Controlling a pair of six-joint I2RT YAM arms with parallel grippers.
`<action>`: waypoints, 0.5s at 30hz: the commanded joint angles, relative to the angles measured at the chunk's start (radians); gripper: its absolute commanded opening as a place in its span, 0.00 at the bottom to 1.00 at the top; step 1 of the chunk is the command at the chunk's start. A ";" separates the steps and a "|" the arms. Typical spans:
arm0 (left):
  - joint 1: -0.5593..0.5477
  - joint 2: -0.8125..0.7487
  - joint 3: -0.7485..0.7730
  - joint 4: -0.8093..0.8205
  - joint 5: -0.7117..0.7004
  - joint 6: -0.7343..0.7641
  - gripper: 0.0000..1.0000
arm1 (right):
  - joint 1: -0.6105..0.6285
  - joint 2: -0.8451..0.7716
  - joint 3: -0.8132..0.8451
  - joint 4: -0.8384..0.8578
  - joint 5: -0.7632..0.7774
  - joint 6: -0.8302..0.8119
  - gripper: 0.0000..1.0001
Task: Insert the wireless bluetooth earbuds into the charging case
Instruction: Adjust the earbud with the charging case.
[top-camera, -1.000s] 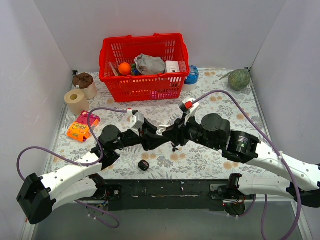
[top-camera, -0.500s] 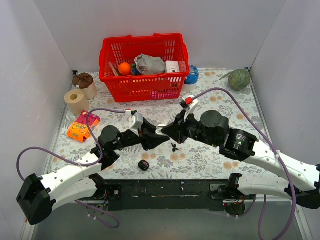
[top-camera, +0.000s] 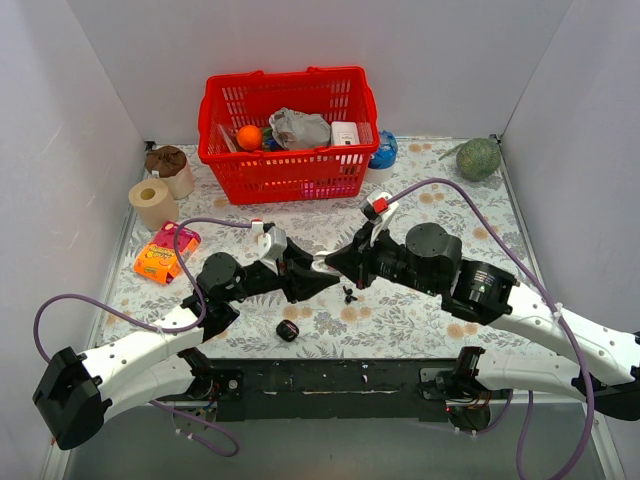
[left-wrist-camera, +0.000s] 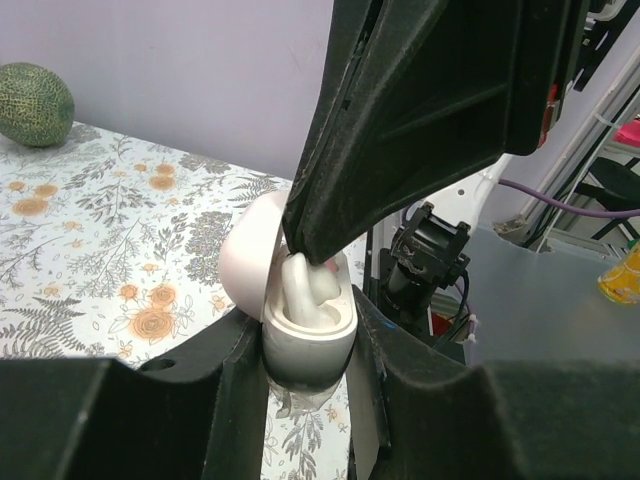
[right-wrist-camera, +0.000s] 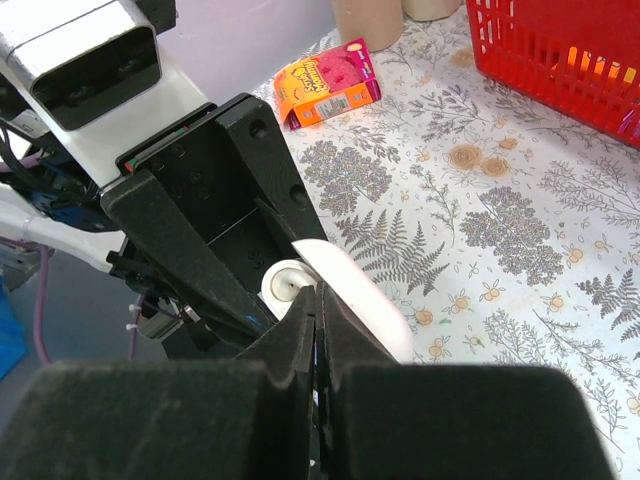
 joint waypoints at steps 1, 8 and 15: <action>-0.011 -0.026 -0.001 0.058 0.012 -0.005 0.00 | -0.001 -0.037 -0.008 0.051 -0.007 -0.038 0.02; -0.011 -0.013 0.005 0.068 0.018 -0.013 0.00 | 0.001 -0.011 0.038 -0.009 0.000 -0.049 0.27; -0.011 -0.005 0.015 0.068 0.030 -0.015 0.00 | -0.001 -0.002 0.027 0.020 -0.006 -0.027 0.29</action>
